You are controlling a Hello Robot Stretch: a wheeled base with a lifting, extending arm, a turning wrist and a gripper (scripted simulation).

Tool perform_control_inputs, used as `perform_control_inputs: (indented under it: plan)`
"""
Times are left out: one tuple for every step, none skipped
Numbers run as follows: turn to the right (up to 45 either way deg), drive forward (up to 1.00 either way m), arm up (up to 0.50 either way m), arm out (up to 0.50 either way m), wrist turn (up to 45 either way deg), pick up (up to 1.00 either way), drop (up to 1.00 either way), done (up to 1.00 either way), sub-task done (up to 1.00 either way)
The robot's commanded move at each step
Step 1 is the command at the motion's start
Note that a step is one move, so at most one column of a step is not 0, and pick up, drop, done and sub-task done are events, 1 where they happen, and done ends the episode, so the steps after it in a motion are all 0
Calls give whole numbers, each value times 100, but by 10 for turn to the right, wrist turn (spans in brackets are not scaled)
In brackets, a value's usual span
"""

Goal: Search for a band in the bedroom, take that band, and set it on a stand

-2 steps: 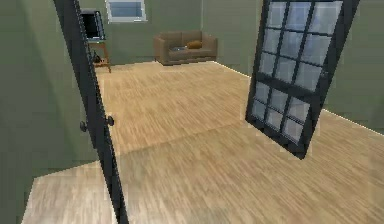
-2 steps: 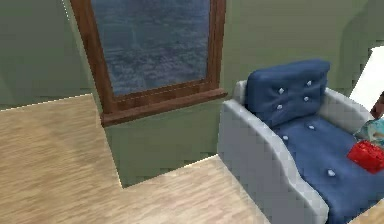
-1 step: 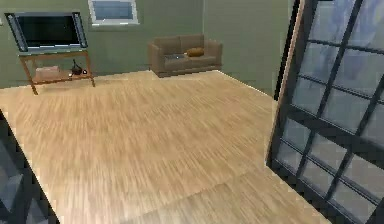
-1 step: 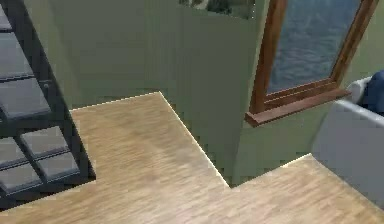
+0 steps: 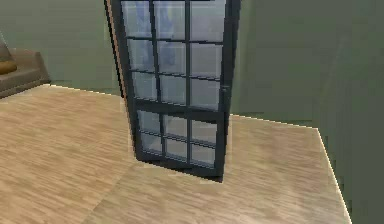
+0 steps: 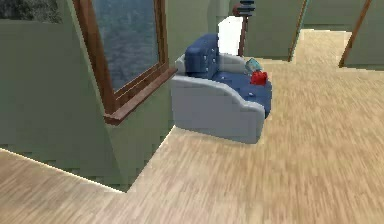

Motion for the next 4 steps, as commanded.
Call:
perform_control_inputs:
  plan:
    - [150, 0, 0, 0, 0, 0, 0, 0, 0]
    - [0, 20, 0, 0, 0, 0, 0, 0, 0]
    - [-450, 0, 0, 0, 0, 0, 0, 0, 0]
    - [-390, 0, 0, 0, 0, 0, 0, 0, 0]
